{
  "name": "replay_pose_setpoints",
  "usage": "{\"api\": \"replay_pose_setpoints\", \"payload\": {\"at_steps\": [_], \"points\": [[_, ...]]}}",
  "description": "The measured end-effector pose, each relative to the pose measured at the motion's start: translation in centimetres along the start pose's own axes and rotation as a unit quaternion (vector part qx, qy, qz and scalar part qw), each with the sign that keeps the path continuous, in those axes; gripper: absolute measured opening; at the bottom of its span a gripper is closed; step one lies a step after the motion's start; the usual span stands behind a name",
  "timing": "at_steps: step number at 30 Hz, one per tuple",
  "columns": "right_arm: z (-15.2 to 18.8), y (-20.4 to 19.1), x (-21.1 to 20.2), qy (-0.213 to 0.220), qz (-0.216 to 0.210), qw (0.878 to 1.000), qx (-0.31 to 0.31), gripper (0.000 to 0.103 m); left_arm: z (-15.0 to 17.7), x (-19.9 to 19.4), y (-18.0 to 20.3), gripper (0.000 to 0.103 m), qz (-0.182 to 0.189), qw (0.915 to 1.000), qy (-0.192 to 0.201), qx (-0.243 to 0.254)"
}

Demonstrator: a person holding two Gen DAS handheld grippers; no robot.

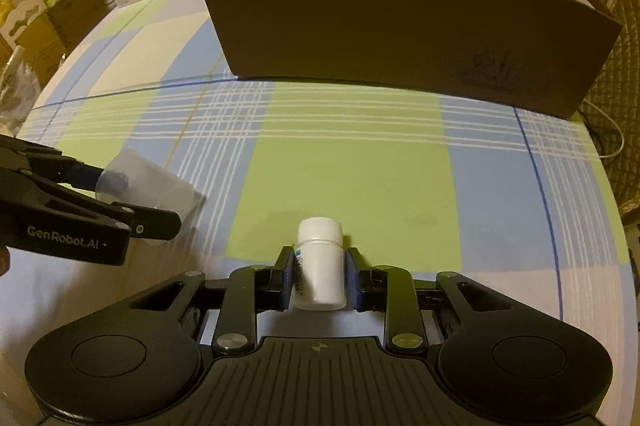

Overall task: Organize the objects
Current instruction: 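Carry the cup and pill bottle over the cardboard box and lower them in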

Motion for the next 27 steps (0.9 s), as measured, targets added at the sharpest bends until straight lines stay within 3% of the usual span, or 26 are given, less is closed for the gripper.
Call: {"api": "replay_pose_setpoints", "payload": {"at_steps": [16,27], "points": [[-0.7,0.6,-2.2,0.029,-0.02,0.999,0.009,0.024,-0.7,-2.0,1.6,0.067,-0.007,0.9998,0.021,-0.001],[-4.2,1.3,-4.8,0.073,-0.053,0.996,0.018,0.024,-3.7,-4.9,2.5,0.067,-0.004,0.9977,0.066,0.015]]}}
Point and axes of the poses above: each gripper's, at about its wrist camera, not at the fingertips, and x roughly the way its jaws point, y to its right, z to its underside, the point moved 1 cm from there along x, roughly the way its jaws point, and after that the axes turned 5 degrees about x, right-handed, at the moved point
